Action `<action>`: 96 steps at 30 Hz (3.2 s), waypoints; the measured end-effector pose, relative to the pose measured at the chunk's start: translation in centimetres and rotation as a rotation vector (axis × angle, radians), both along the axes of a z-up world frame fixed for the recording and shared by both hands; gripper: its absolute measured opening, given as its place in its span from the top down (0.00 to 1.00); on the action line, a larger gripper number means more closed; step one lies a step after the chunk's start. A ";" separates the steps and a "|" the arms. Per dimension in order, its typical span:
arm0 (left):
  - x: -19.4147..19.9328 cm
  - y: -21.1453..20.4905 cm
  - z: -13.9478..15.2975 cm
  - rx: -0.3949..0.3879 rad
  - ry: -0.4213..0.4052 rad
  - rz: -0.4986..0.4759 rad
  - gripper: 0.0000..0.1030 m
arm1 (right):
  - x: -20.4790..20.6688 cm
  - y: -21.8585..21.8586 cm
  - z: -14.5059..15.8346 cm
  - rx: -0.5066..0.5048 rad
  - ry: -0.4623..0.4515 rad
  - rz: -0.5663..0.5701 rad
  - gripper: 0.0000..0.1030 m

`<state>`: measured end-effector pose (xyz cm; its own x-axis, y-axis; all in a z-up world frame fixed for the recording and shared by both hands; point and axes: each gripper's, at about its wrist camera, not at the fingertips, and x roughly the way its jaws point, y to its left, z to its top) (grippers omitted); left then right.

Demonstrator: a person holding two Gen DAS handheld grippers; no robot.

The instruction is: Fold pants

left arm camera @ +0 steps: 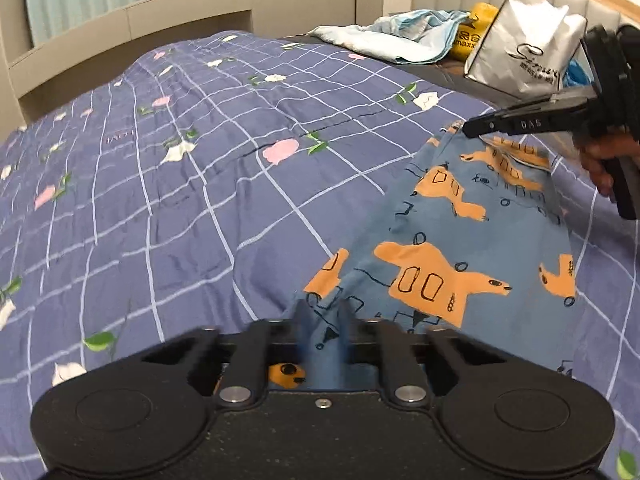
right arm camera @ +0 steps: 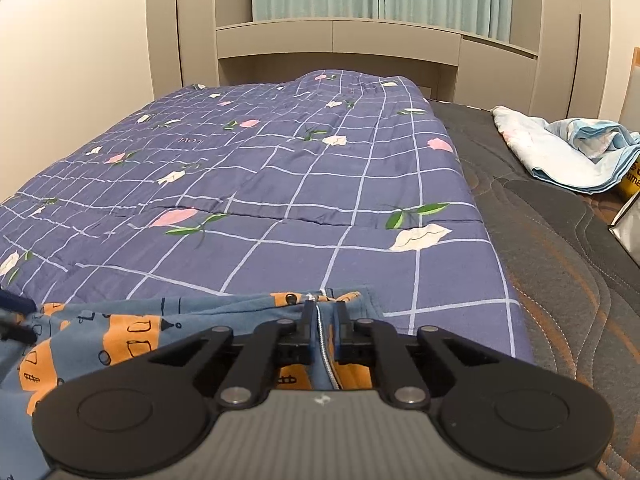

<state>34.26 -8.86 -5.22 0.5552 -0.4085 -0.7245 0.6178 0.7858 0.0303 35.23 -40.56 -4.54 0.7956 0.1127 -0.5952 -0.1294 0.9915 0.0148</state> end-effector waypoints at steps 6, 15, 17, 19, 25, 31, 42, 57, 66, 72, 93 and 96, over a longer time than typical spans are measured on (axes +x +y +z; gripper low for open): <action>-0.7 0.5 1.2 -0.047 -0.077 0.041 1.00 | -0.1 -0.1 0.5 0.000 -0.032 -0.012 0.93; -0.3 1.3 2.1 -0.105 -0.083 0.097 0.88 | 0.8 0.7 0.6 -0.036 -0.050 -0.017 0.95; -0.3 1.3 1.7 -0.112 -0.048 0.076 0.70 | 1.2 0.7 0.1 -0.035 -0.032 -0.017 0.95; -0.6 1.2 1.4 -0.102 -0.042 0.055 0.66 | 1.2 0.7 -0.3 -0.029 -0.022 -0.014 0.95; -0.4 0.9 0.1 -0.051 0.004 0.000 0.50 | -0.1 0.7 0.0 -0.028 -0.037 -0.006 0.77; 0.4 1.0 -0.5 -0.047 0.014 0.006 0.91 | -2.1 0.1 0.3 0.011 -0.038 -0.005 0.57; -0.2 2.0 1.4 -0.090 -0.069 0.101 1.00 | -4.0 0.8 -0.1 0.019 -0.020 0.024 0.52; -3.0 3.6 1.3 -0.133 -0.035 0.250 0.20 | -4.4 1.9 -0.6 0.019 -0.012 0.010 0.22; -13.2 11.0 3.3 -0.143 -0.120 0.488 0.03 | -9.7 7.7 0.4 0.037 -0.072 0.116 0.00; -19.3 17.7 3.8 -0.140 -0.159 0.699 0.01 | -13.3 13.1 0.3 0.026 -0.090 0.180 0.00; -24.5 29.0 -2.0 -0.599 0.038 1.042 0.25 | -18.0 18.8 -2.9 0.047 -0.030 0.090 0.00; -24.4 28.7 -2.0 -0.600 0.040 1.075 0.59 | -18.2 18.9 -2.9 0.042 -0.033 0.084 0.00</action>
<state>9.84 19.81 -7.23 0.7965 -0.0316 -0.6038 -0.3595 0.7782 -0.5149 17.08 -21.62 -7.47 0.8016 0.2041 -0.5620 -0.2135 0.9757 0.0499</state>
